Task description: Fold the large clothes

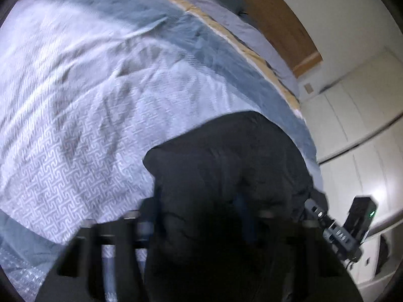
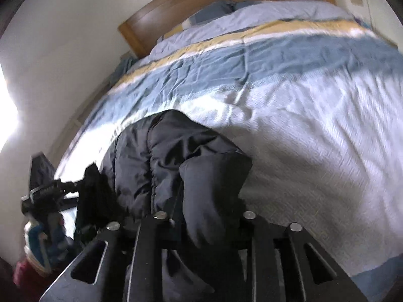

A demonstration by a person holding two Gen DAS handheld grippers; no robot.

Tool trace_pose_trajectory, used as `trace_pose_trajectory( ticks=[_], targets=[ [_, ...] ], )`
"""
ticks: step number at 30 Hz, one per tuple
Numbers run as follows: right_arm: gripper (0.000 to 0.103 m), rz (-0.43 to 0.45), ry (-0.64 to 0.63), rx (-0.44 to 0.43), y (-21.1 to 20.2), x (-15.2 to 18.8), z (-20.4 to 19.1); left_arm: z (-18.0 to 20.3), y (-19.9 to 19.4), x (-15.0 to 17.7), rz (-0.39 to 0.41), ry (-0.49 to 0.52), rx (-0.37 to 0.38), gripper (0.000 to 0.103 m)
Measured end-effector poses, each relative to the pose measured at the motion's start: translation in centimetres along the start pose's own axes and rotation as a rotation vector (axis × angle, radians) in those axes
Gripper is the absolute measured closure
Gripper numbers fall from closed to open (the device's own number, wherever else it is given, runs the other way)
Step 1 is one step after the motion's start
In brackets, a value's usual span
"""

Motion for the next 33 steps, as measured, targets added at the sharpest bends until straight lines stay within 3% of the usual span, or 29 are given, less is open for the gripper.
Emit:
trace_pose_trajectory(
  ticks=[2, 5, 11, 17, 20, 25, 28, 33],
  targets=[
    [0.085, -0.001, -0.033, 0.008, -1.0, 0.5, -1.0, 0.8, -0.9, 0.9, 0.01, 0.023, -0.014, 0.085],
    [0.086, -0.006, -0.101, 0.025, -3.5, 1.9, -3.1, 1.8, -2.8, 3.2, 0.013, 0.057, -0.021, 0.09],
    [0.087, -0.004, -0.165, -0.009, -8.4, 6.4, -6.1, 3.0, -7.0, 9.2, 0.021, 0.073, -0.011, 0.093],
    [0.088, -0.007, -0.183, -0.07, -11.6, 14.0, -7.7, 2.5, -9.7, 17.0, 0.002, 0.064, 0.02, 0.093],
    [0.088, -0.01, -0.164, -0.119, -12.1, 17.2, -7.7, 2.0, -10.2, 19.8, -0.021, 0.06, 0.025, 0.093],
    [0.087, -0.066, -0.129, -0.124, -11.0, 21.8, -6.2, 1.0, -10.5, 23.1, -0.044, 0.046, 0.021, 0.093],
    [0.087, -0.08, -0.11, -0.084, -10.2, 22.4, -5.2, 1.1, -10.4, 23.8, -0.063, 0.048, 0.023, 0.093],
    [0.088, -0.041, -0.126, 0.006, -10.5, 20.6, -4.2, 2.6, -10.1, 23.7, -0.064, 0.09, 0.028, 0.093]
  ],
)
Point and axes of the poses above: each gripper's, at about its wrist camera, not at the fingertips, and y roughly the way its jaws point, z to its right, x to its underside, the point moved 6 cm from there along y, roughly the way its jaws point, and after that the axes turned 13 degrees about -z, right-handed, at the moved point
